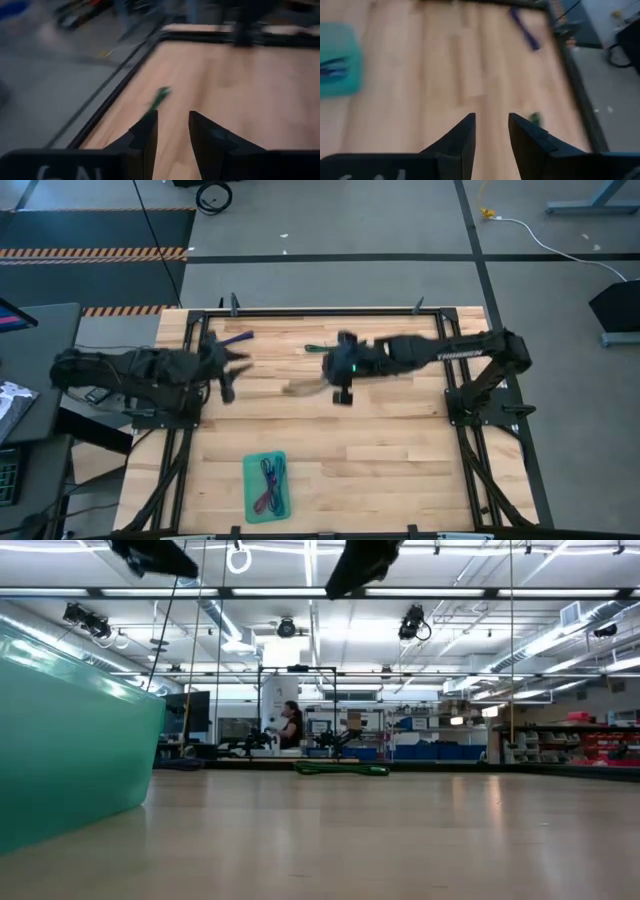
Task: Pick and place USB-C Cables
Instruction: Put the green charger cable into the green bin
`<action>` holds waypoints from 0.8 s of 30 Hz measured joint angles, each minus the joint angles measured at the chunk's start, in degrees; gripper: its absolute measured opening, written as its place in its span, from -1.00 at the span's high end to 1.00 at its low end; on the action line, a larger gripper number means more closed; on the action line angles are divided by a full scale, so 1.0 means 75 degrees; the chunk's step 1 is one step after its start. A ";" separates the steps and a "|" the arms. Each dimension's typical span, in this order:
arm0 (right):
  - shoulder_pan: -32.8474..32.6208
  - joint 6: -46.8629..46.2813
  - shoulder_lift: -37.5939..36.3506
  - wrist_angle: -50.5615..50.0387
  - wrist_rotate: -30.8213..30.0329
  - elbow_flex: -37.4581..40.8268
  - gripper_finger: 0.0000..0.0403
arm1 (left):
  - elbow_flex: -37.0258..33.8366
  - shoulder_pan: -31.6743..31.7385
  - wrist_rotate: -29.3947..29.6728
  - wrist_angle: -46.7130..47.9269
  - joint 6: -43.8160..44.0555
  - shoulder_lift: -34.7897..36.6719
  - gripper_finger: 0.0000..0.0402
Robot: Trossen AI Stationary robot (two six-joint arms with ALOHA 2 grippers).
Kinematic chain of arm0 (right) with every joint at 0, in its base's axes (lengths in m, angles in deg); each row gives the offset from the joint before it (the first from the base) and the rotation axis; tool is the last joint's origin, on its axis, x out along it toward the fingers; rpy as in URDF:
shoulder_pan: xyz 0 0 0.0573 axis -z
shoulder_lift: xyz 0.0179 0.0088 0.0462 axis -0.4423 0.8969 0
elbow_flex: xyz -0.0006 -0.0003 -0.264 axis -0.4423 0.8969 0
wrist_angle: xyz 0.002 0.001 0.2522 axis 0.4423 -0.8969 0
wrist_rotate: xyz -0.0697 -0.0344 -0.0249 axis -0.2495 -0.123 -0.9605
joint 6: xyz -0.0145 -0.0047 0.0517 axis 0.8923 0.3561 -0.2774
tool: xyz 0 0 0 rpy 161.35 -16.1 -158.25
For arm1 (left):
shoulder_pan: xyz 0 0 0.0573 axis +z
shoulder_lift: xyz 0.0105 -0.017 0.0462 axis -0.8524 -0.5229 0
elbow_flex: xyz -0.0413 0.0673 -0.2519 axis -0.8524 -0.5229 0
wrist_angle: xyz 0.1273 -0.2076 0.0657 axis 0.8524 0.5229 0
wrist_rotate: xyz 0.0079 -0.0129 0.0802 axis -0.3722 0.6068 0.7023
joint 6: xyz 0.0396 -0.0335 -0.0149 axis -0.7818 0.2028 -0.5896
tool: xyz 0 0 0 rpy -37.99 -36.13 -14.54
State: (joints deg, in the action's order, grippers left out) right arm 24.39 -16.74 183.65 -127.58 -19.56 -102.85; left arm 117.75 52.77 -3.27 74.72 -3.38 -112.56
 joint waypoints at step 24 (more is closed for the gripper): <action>0.2886 0.2108 0.2758 0.0830 0.1946 0.0023 0.39 | -0.0005 0.4605 -0.2015 0.1417 -0.0191 -0.1843 0.41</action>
State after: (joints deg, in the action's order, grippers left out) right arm 46.04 -0.93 204.33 -121.36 -4.96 -102.67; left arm 117.71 87.31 -18.38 85.35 -4.81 -126.38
